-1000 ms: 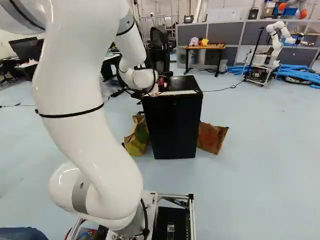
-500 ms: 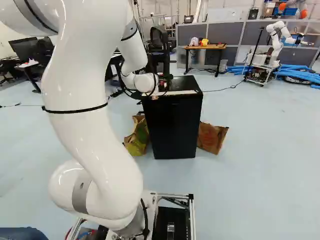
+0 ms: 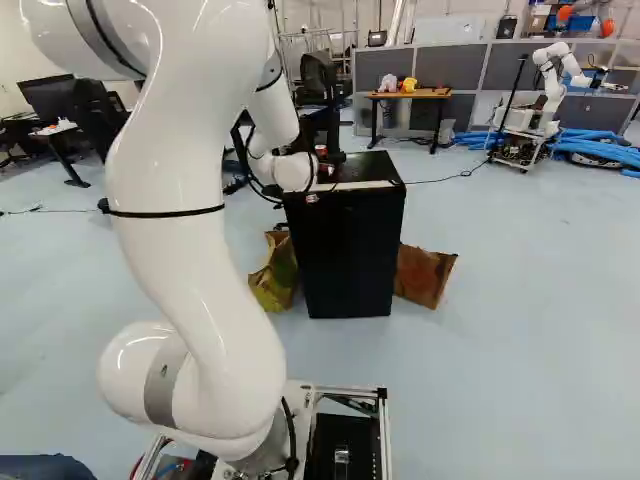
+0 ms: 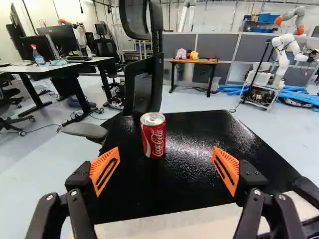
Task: Grab a drink from the fridge
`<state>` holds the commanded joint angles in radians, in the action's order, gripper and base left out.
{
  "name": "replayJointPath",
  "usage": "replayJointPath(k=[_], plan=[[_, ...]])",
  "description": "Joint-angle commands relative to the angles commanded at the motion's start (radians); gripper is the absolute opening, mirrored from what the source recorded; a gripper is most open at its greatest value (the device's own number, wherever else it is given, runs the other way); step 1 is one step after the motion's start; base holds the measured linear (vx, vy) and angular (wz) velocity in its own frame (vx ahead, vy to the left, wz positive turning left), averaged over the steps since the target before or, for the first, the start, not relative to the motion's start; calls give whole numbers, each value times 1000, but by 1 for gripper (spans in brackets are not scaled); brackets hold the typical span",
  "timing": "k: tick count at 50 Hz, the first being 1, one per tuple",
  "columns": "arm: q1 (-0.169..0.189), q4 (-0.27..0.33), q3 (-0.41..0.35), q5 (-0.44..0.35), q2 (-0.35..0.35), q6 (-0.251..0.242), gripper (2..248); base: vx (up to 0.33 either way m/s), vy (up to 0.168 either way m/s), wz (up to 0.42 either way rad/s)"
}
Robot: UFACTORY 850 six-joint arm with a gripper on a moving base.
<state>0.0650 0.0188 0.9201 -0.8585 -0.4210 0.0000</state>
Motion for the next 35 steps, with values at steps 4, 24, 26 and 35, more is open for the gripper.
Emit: replayJointPath(k=[4,24,26,35], plan=[[-1,4,11,-14,-16,0,247,0,0,0],[-3,45,67,-66,-99,0,247,0,0,0],[-3,49,72,-71,-106,0,247,0,0,0],[-3,69,98,-92,-139,0,247,0,0,0]])
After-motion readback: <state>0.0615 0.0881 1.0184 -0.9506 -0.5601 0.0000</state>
